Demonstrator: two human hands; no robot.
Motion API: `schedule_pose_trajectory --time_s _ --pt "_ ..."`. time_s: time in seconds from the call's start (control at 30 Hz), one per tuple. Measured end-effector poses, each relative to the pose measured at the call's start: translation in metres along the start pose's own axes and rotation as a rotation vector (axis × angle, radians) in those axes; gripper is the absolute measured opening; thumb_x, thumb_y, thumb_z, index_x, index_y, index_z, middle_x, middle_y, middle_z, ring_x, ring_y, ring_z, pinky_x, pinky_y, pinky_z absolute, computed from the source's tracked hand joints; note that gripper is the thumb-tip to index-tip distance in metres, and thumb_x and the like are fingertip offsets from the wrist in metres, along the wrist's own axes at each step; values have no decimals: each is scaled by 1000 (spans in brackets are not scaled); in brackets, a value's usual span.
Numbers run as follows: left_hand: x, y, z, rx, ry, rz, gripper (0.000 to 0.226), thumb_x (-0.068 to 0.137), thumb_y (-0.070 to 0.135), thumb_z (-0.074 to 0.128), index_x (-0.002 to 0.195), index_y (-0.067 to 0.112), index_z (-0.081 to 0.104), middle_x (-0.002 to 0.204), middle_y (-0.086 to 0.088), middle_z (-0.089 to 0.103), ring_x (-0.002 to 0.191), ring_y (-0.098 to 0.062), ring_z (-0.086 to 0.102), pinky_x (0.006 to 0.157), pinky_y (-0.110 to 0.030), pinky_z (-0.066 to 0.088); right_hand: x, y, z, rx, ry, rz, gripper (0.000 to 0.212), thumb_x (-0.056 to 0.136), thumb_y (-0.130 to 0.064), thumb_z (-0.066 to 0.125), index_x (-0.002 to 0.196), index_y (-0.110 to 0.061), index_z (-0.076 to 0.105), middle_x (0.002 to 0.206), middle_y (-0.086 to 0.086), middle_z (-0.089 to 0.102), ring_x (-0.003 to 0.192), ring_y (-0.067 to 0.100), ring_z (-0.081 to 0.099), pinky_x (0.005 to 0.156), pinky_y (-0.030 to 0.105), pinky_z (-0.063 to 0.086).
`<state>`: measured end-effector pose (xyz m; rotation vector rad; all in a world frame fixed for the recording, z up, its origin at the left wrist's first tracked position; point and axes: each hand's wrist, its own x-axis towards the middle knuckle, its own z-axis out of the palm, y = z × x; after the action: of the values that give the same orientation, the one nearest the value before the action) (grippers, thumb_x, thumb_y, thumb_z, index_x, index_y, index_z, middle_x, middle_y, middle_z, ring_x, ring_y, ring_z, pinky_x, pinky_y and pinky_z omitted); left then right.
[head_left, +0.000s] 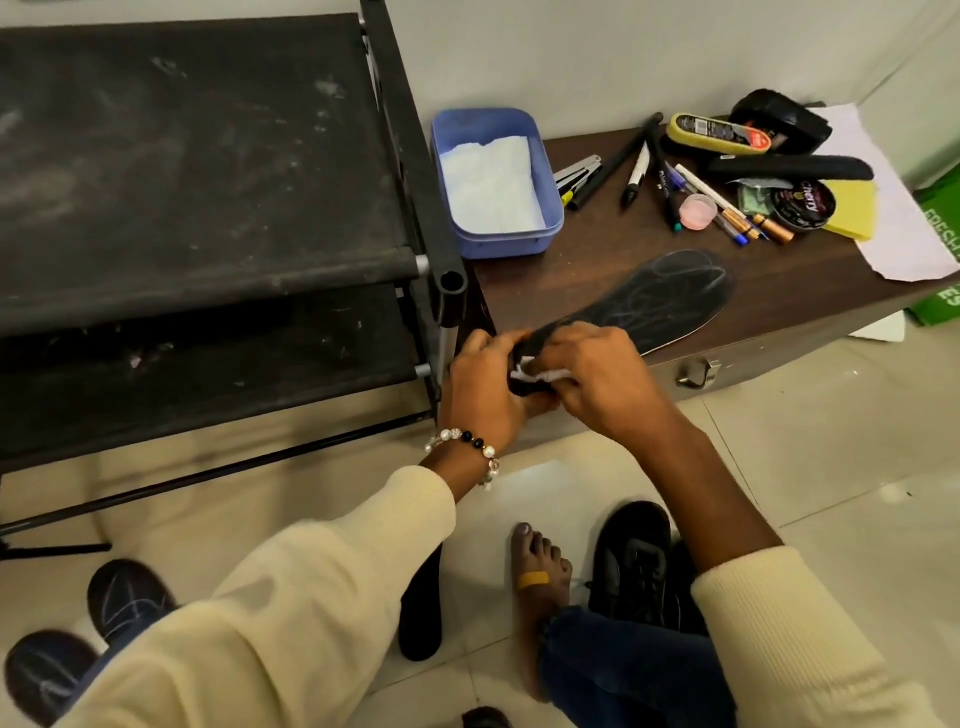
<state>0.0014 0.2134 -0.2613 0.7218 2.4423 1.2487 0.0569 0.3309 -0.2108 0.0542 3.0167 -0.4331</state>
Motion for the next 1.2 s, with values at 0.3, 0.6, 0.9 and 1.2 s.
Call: schedule_pose_trajectory --time_s 0.3,0.6,0.9,1.2 --pt "1 -1 2 16 17 -27 75 57 32 90 125 25 60 110 1 58 99 -18 59 86 -38 52 13 7 18 -46 170 243 24 79 -7 67 102 -5 73 100 18 62 91 35 58 70 27 37" --pt "3 -1 3 30 -3 -51 75 59 32 90 126 24 58 113 3 56 98 -15 58 84 -34 53 -2 18 8 -29 107 -37 22 68 -12 63 84 -7 76 83 13 67 75 34 64 62 32 48" --pt "3 1 1 20 -6 -67 68 61 30 88 123 24 60 114 1 58 98 -17 60 84 -38 54 8 6 8 116 162 17 21 78 -14 59 91 -12 76 91 14 70 78 30 66 71 40 55" --pt "5 2 3 46 -7 -108 72 58 36 89 123 28 59 112 2 55 98 -18 59 82 -38 55 17 4 15 -14 201 108 27 78 -5 57 100 0 72 95 21 65 87 38 61 68 39 51"
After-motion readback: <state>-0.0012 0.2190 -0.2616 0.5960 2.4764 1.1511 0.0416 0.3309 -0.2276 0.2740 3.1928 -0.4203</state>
